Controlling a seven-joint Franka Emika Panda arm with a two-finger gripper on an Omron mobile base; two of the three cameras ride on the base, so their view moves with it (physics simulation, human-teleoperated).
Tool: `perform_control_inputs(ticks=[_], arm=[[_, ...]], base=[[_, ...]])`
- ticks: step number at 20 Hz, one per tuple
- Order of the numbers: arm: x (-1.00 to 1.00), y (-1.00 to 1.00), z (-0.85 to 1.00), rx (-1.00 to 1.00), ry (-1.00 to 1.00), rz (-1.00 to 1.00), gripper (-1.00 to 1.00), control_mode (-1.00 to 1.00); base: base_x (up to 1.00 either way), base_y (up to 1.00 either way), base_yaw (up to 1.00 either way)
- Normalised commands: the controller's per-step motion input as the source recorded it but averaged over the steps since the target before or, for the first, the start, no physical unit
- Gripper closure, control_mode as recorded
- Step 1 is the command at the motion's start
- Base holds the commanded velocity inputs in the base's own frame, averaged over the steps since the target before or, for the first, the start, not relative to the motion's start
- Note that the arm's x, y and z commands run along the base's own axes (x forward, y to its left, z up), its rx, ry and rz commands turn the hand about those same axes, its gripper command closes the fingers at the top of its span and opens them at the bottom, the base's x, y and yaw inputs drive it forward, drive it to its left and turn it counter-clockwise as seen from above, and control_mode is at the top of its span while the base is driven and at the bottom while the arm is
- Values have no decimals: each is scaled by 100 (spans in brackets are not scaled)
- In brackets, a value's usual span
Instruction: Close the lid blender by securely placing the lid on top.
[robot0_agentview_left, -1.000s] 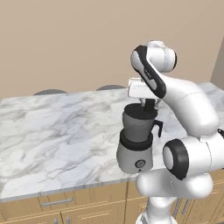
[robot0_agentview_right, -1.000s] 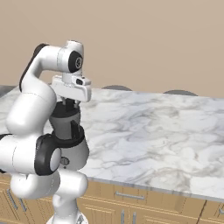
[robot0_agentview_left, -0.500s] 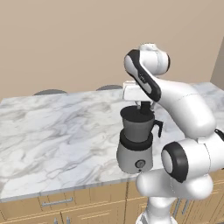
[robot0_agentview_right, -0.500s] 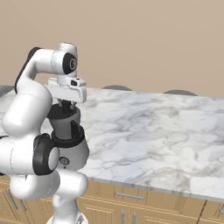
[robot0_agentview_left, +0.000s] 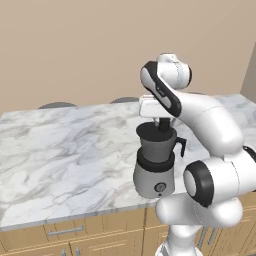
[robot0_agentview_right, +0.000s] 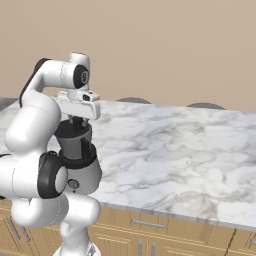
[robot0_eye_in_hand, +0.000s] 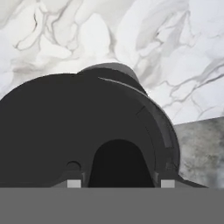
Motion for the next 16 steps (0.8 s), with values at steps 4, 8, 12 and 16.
perform_control_inputs(ticks=[4, 8, 12, 16], arm=[[17, 0, -6, 0, -9, 0, 100, -100], [5, -10, -3, 0, -7, 0, 100, -100], [0, -6, -4, 0, -1, 0, 100, -100], [0, -6, -3, 0, 0, 0, 100, -100]], base=[[0, 0, 0], [0, 0, 0], [0, 0, 0], [0, 0, 0]])
